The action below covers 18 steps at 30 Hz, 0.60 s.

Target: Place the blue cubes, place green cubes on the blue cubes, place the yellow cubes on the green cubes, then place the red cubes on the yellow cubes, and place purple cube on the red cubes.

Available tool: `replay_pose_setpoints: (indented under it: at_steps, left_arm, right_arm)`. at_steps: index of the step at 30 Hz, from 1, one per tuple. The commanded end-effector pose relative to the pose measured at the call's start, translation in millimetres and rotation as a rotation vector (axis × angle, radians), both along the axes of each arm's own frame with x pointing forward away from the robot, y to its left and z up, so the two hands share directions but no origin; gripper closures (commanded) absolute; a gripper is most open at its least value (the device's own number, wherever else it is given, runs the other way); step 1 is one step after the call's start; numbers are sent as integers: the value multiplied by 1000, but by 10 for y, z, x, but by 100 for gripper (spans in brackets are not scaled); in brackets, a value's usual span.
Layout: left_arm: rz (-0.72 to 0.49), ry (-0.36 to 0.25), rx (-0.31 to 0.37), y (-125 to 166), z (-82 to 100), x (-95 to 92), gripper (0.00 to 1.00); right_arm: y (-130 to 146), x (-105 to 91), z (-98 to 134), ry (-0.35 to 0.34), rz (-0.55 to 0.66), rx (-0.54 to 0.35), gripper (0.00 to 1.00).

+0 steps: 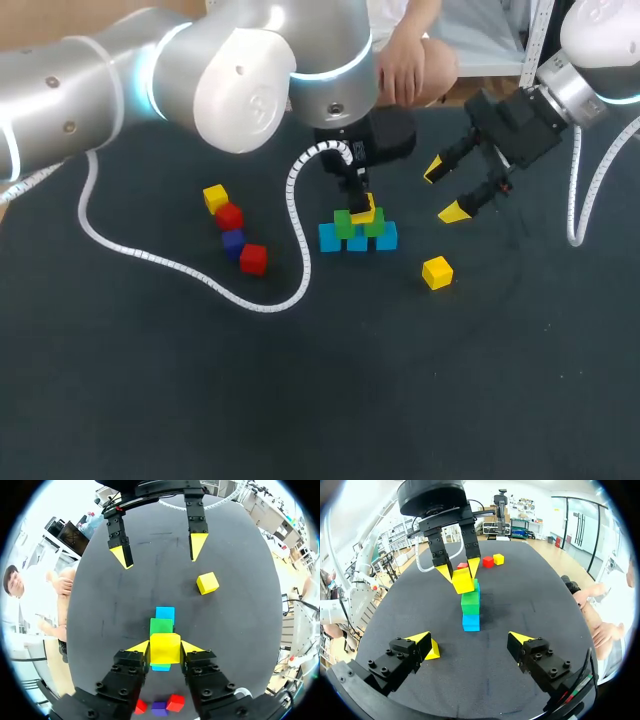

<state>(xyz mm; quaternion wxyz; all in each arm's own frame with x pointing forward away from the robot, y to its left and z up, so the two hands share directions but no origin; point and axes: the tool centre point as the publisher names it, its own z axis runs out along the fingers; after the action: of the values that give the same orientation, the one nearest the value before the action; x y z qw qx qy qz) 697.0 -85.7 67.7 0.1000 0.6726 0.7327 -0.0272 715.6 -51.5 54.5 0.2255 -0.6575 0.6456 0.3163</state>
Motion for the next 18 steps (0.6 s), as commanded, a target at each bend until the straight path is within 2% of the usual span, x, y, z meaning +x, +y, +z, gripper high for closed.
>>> replay_pose_setpoints:
  at_steps: [1, 18]
  left_arm:
    - [-2, 7, 3, -12, -6, 32, 100]
    - [1, 13, 4, 11, -37, 39, 100]
  right_arm:
    - [0, -10, 3, -2, -2, 0, 0]
    - [0, -10, 3, -2, -2, 0, 0]
